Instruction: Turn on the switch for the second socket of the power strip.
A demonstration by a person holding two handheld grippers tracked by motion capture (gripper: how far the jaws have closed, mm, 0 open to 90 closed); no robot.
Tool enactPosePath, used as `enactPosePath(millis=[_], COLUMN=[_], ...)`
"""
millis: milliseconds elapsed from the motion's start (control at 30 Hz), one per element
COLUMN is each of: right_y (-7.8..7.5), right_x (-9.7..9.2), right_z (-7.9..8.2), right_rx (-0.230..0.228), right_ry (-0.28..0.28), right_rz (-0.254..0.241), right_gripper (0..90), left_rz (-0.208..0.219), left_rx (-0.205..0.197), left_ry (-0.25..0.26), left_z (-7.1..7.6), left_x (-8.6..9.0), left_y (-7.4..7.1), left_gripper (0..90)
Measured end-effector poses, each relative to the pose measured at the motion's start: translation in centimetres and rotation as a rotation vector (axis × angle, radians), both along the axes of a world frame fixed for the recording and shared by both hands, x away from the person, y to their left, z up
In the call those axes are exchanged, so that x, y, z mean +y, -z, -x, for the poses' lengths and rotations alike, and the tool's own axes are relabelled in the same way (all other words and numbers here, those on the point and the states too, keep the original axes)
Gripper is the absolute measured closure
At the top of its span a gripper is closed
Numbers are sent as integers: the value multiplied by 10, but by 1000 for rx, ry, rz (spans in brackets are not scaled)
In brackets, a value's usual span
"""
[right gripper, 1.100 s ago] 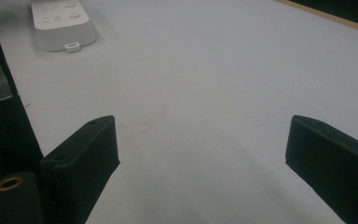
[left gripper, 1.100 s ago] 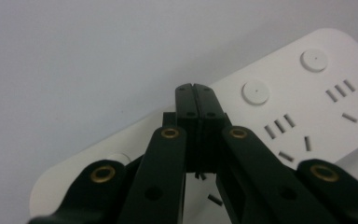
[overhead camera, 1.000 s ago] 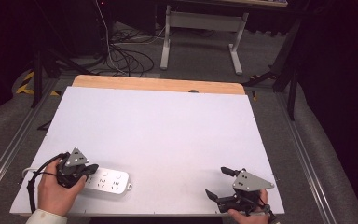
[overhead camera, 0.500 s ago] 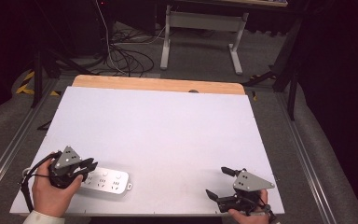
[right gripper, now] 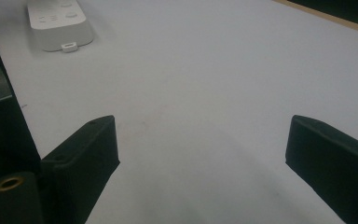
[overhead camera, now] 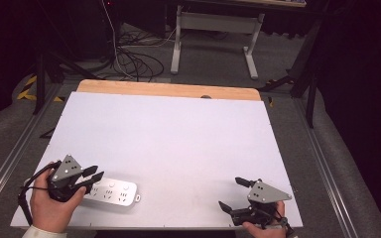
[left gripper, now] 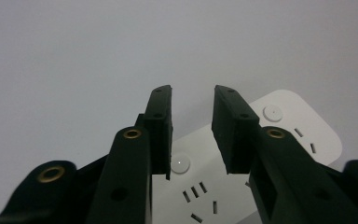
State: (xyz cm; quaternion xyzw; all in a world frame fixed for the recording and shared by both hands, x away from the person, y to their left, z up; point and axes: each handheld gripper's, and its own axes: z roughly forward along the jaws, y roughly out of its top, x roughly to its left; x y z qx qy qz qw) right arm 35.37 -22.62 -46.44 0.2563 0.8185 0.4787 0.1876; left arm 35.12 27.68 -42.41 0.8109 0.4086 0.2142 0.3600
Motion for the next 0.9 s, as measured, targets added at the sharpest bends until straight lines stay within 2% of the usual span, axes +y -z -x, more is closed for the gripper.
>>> enactPosePath(millis=[67,167,200,367,500,700,767,900], right_y=[0,0,0,0,0,0,-1,-1], right_x=[0,0,0,0,0,0,0,-1], right_z=[0,0,1,1,1,1,1,1], right_rx=[-2,-2,-3,-3,-3,-5,-6,-10], right_ry=[1,2,1,2,1,2,2,4], right_rz=[3,3,2,2,2,2,0,0], right_gripper=[97,98,98,98,98,98,98,98], left_rz=[20,30,45,79,131,179,185,248], left_rx=[-3,-28,-36,-85,-124,-174,-183,-196], left_ry=[-13,-4,0,15,41,83,71,106], left_z=[2,5,7,13,17,27,30,33], left_x=[0,0,-1,-3,-2,5,8,19], left_y=[-3,-7,-10,-17,-20,-23,-23,-19], left_gripper=[557,491,421,293,194,189,185,165])
